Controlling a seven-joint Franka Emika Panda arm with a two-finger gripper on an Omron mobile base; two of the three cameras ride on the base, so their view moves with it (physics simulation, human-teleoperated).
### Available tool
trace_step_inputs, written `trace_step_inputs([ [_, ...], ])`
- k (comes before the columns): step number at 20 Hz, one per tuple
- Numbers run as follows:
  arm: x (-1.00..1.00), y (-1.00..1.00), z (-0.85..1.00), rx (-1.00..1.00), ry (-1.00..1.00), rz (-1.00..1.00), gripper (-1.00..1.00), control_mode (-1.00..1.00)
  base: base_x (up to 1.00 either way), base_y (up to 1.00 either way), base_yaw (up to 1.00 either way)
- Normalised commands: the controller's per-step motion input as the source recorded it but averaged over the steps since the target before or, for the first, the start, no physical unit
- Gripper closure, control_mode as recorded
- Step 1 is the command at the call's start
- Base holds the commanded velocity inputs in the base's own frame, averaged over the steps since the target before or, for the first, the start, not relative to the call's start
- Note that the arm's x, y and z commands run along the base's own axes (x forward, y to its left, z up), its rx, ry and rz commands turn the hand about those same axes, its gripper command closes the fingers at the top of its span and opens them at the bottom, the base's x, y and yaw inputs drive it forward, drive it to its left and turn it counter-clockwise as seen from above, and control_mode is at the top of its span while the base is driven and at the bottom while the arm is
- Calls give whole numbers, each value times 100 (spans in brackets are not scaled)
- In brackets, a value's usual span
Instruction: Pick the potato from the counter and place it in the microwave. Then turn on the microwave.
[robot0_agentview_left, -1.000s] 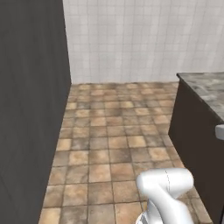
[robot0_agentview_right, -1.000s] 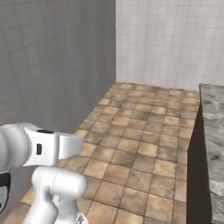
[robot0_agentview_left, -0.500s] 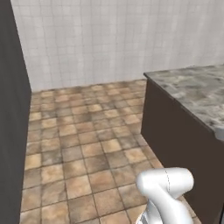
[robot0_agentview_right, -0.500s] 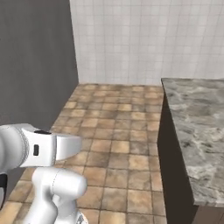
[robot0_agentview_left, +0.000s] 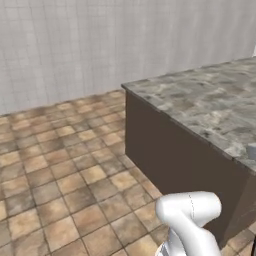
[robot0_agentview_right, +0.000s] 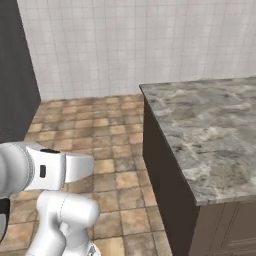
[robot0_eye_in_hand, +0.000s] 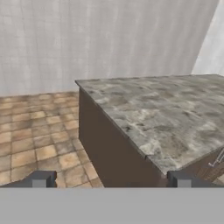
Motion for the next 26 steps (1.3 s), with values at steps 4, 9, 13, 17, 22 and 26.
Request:
trace_step_inputs([
  [4,0,0,0,0,0,0,-100,100,30,-15,-46],
  [9,0,0,0,0,0,0,-100,100,32,-11,-47],
  [13,0,0,0,0,0,0,-100,100,33,-8,-48],
  [17,0,0,0,0,0,0,-100,100,33,-8,-48],
  [22,0,0,0,0,0,0,-100,100,34,-4,-48],
  [26,0,0,0,0,0,0,-100,100,36,-5,-48],
])
